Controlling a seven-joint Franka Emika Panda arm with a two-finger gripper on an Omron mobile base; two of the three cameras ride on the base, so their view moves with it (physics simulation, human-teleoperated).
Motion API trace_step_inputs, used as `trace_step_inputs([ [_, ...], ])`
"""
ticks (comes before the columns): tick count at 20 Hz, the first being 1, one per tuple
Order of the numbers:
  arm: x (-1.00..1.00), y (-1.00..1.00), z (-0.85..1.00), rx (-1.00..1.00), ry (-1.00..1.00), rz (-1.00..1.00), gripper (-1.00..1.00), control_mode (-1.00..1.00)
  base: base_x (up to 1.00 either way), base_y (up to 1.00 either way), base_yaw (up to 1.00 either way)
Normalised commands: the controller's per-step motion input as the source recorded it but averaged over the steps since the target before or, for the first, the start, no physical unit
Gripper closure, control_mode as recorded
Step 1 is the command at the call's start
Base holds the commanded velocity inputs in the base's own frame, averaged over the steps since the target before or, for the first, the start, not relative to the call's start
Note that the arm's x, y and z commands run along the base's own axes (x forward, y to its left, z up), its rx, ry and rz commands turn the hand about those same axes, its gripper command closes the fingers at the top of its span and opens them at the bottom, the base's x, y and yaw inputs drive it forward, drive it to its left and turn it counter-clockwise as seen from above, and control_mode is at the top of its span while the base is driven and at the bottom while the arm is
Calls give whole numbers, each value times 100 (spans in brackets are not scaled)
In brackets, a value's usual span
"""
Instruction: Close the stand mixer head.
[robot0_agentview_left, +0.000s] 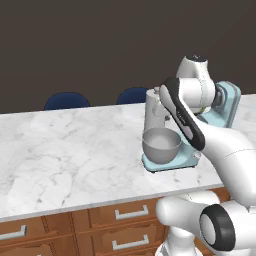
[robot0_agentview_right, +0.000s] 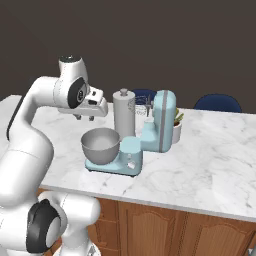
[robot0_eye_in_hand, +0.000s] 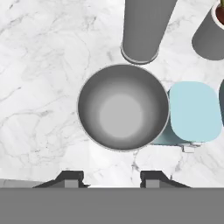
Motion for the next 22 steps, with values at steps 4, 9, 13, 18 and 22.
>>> trace_step_inputs([
  [4, -5, -10, 0, 0, 0, 0, -100, -100, 0, 0, 0],
  [9, -71, -64, 0, 0, -8, 0, -100, -100, 0, 0, 0],
  [13, -87, -87, 0, -7, -13, 0, -100, -100, 0, 0, 0],
  [18, -86, -100, 0, -2, -19, 1, -100, -100, 0, 0, 0],
  [22, -36, -100, 0, 3, -17, 0, -100, -100, 0, 0, 0],
])
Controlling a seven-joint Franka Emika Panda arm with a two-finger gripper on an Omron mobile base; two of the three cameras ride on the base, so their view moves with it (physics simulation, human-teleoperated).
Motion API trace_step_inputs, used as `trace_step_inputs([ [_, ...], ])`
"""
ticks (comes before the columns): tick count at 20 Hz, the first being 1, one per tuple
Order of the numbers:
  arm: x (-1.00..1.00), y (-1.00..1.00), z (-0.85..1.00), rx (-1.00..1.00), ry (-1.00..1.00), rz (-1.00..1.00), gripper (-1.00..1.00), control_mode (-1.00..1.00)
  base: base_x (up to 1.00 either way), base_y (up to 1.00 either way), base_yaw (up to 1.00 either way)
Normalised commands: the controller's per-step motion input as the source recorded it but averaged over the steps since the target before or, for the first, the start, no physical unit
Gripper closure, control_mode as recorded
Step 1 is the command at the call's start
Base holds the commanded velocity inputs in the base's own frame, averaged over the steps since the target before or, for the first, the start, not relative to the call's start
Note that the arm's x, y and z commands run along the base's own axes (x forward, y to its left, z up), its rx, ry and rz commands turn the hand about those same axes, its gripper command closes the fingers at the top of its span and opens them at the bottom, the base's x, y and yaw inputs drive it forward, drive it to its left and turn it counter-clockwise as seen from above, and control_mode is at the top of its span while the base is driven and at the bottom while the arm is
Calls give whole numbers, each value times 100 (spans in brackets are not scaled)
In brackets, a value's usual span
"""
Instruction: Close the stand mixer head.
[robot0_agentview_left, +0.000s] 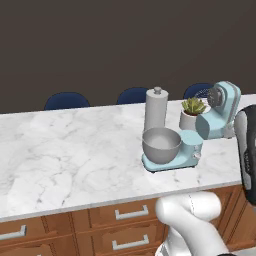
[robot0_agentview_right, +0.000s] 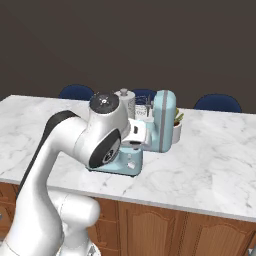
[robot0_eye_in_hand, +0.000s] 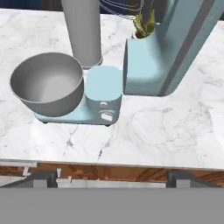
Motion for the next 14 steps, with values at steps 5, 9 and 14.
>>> trace_step_inputs([
  [5, 7, -100, 0, 13, -4, 0, -100, -100, 0, 0, 0],
  [9, 33, -95, 0, 3, 0, 3, -100, -100, 0, 0, 0],
  [14, 44, -90, 0, 0, -2, 11, -100, -100, 0, 0, 0],
])
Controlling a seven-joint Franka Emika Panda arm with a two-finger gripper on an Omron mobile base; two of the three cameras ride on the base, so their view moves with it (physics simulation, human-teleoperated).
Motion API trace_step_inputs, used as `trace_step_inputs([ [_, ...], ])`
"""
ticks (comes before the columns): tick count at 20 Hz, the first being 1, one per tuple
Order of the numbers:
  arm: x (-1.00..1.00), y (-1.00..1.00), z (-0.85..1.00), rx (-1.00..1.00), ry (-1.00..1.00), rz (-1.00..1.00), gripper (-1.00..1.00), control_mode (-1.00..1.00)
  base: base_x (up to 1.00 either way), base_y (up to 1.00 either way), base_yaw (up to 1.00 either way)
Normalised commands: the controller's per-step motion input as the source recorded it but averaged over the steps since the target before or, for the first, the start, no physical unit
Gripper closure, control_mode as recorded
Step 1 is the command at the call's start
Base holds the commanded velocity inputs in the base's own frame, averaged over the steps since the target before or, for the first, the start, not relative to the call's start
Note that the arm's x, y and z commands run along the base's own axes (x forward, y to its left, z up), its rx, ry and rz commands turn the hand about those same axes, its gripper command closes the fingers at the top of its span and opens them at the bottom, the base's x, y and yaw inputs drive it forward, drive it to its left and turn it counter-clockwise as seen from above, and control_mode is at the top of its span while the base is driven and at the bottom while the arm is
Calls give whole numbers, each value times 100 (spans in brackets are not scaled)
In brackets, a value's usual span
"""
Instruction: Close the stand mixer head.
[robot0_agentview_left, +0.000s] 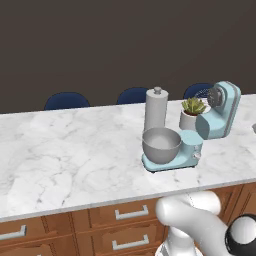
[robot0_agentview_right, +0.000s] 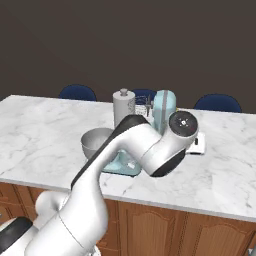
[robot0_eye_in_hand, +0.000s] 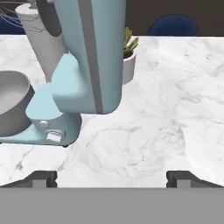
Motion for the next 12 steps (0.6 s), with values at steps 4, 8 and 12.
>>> trace_step_inputs([
  [4, 40, -77, 0, 0, -15, 14, -100, -100, 0, 0, 0],
  [8, 64, -51, -6, 0, -23, 7, -100, -100, 0, 0, 0],
  [12, 92, -30, -12, 0, -21, 5, -100, -100, 0, 0, 0],
])
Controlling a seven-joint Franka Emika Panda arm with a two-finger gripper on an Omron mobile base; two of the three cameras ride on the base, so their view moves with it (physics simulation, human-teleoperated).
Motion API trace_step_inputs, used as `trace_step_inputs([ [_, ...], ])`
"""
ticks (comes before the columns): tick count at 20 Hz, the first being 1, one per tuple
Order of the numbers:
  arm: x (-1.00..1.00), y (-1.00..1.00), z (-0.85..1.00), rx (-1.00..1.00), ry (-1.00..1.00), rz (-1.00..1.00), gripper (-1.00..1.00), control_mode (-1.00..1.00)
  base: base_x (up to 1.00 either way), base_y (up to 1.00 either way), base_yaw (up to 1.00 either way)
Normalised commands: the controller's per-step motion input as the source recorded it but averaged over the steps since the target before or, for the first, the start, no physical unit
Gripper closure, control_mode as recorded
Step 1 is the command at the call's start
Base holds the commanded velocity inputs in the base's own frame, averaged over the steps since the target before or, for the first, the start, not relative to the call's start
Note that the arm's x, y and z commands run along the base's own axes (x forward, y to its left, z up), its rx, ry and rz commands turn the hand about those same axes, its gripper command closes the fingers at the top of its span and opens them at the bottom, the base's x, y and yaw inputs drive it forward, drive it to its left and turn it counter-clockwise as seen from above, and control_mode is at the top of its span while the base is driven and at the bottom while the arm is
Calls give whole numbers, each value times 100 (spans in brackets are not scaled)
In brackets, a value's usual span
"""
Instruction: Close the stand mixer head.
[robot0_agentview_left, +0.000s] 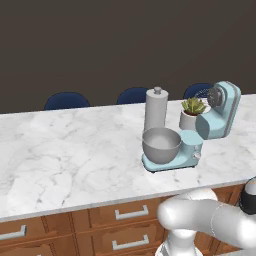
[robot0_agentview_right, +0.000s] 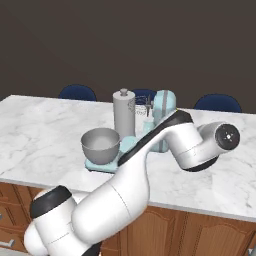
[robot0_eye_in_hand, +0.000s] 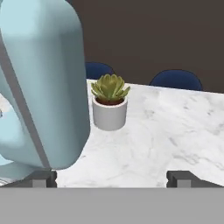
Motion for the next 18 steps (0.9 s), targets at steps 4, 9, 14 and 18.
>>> trace_step_inputs([
  [4, 100, -5, -2, -9, -7, 1, -100, -100, 0, 0, 0],
  [9, 86, 0, -2, -15, -9, 0, -100, -100, 0, 0, 0],
  [14, 39, 19, 0, -6, -5, 6, -100, -100, 0, 0, 0],
  [18, 21, 86, 0, 0, 0, 25, -100, -100, 0, 0, 0],
])
